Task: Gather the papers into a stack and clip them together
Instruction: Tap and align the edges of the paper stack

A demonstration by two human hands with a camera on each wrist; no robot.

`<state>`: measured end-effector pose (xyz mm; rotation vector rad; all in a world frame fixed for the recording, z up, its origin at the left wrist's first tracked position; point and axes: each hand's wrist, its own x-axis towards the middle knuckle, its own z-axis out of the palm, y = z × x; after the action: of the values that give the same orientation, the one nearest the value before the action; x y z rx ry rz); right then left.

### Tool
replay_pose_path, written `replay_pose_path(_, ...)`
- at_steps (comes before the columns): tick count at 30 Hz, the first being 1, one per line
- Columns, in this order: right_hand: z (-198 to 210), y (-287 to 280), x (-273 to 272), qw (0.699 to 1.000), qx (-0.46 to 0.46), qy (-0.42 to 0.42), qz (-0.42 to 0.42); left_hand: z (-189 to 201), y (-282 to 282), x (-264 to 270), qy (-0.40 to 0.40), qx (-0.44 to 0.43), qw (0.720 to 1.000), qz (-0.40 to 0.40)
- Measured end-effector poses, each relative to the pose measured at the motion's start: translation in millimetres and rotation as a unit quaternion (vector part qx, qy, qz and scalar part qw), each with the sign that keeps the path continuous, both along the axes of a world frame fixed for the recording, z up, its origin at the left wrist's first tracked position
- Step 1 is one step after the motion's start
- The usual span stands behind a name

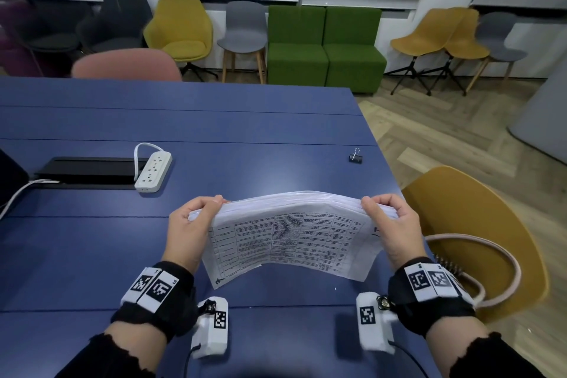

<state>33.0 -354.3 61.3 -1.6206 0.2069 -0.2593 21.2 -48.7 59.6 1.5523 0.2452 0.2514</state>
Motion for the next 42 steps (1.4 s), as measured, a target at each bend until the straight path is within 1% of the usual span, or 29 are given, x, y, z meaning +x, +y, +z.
replay_pose_path(2, -1.8, -6.5, -2.8, 0.999, 0.012, 0.000, 0.043, -1.1, 2.5, -0.2, -0.002, 0.004, 1.000, 0.000)
replay_pose_path(4, -4.8, -13.4, -5.9, 0.997, 0.006, 0.002, 0.078, -4.9, 7.2, -1.2, -0.008, 0.000, 1.000, -0.021)
replay_pose_path(7, -10.6, -19.6, -6.8, 0.995, 0.007, 0.012, 0.101, -15.0, 17.2, -1.9, -0.012, 0.002, 0.996, -0.089)
replay_pose_path(10, -11.4, -17.6, -3.3, 0.994, 0.019, 0.023, 0.103, -16.3, 18.8, -0.7, -0.009, 0.010, 0.993, -0.120)
replay_pose_path(13, -8.3, -13.8, 1.2, 0.996, 0.014, 0.011, 0.092, -12.3, 16.1, 4.6, -0.024, 0.020, 0.993, -0.117)
replay_pose_path(17, -4.0, -15.0, 1.9, 0.996, 0.030, -0.005, 0.086, -9.6, 21.4, 6.4, -0.036, 0.019, 0.992, -0.122)
replay_pose_path(20, -12.3, -14.4, -0.2, 0.995, 0.045, 0.012, 0.093, -18.7, 19.3, 4.5, -0.018, -0.006, 0.991, -0.131)
replay_pose_path(23, -18.8, -11.3, -1.0, 0.995, 0.046, 0.021, 0.082, -26.9, 13.0, 6.5, -0.002, 0.005, 0.994, -0.110)
replay_pose_path(25, -16.1, -11.5, -2.3, 0.996, 0.036, 0.017, 0.085, -24.8, 12.4, 6.7, -0.004, 0.018, 0.994, -0.104)
replay_pose_path(29, -12.4, -16.2, -5.7, 0.995, 0.047, 0.014, 0.092, -23.8, 18.2, 2.5, -0.019, 0.010, 0.991, -0.128)
replay_pose_path(33, -15.6, -13.7, -4.6, 0.995, 0.048, 0.021, 0.081, -30.1, 18.2, 1.2, 0.005, -0.004, 0.993, -0.116)
replay_pose_path(37, -13.7, -13.7, -5.8, 0.996, 0.045, 0.014, 0.079, -26.6, 16.3, -2.7, -0.010, -0.007, 0.994, -0.106)
replay_pose_path(42, -13.2, -18.2, -9.0, 0.994, 0.058, 0.021, 0.087, -14.9, 19.9, -4.6, -0.029, -0.014, 0.992, -0.118)
